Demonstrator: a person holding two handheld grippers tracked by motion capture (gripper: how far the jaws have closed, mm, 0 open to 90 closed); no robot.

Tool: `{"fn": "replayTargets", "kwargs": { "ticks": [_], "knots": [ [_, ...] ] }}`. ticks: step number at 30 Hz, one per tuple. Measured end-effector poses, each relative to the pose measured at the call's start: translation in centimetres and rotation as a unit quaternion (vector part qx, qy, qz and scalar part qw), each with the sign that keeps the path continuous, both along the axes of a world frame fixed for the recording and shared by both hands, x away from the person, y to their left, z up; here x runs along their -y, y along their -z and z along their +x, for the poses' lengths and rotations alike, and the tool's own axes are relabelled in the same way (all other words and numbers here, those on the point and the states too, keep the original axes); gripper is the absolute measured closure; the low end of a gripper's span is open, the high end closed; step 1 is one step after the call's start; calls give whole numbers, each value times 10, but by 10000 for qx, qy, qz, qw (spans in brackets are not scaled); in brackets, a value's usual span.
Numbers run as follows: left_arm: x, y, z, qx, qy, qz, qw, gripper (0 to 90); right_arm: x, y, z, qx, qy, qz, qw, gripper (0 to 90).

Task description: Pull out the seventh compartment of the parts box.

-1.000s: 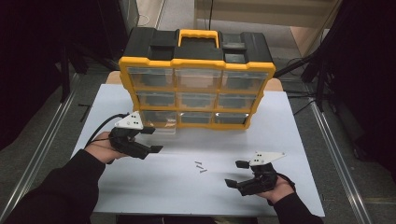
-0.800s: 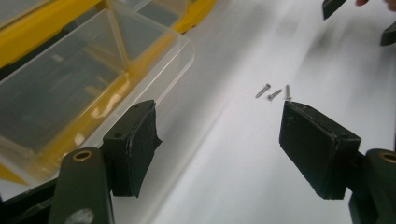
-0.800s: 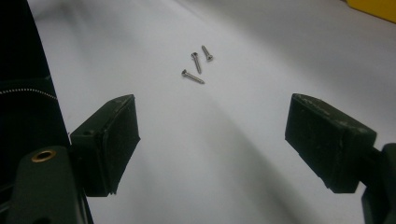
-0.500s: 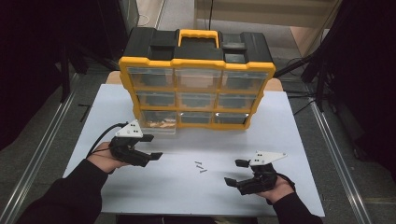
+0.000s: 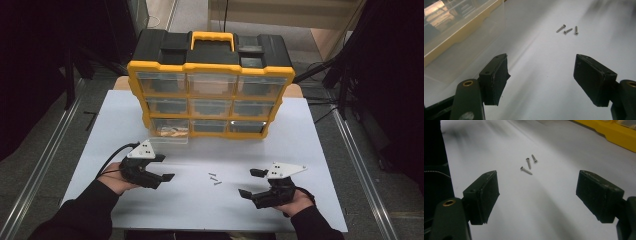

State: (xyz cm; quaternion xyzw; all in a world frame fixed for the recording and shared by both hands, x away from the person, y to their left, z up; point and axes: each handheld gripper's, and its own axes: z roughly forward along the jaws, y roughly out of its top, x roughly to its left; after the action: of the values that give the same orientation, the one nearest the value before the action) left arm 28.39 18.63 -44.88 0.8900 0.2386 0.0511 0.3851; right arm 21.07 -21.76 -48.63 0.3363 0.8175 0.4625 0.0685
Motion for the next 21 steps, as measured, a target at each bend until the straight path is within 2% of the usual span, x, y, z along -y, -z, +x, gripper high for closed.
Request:
{"fn": "replayTargets", "kwargs": {
  "ticks": [3,4,6,9,13,21],
  "knots": [
    [-2,1,-4,53,-86,6,9999,277,-3,0,1,-77,2,33,10000,192],
    [-2,1,-5,70,-118,-6,9999,277,-4,0,2,-133,31,-28,9999,187],
    [-3,2,-8,15,-116,-78,9999,277,-6,0,5,-223,15,-50,9997,178],
    [-5,4,-11,12,-117,-61,9999,277,-7,0,7,-76,-36,-24,10000,165],
    [-8,6,-14,62,-111,-103,9999,277,-9,-2,10,-86,-176,-42,9998,157],
    [-12,10,-16,-50,-94,-144,9998,277,-14,-2,16,-207,-347,-75,9992,144]
  ]
}}
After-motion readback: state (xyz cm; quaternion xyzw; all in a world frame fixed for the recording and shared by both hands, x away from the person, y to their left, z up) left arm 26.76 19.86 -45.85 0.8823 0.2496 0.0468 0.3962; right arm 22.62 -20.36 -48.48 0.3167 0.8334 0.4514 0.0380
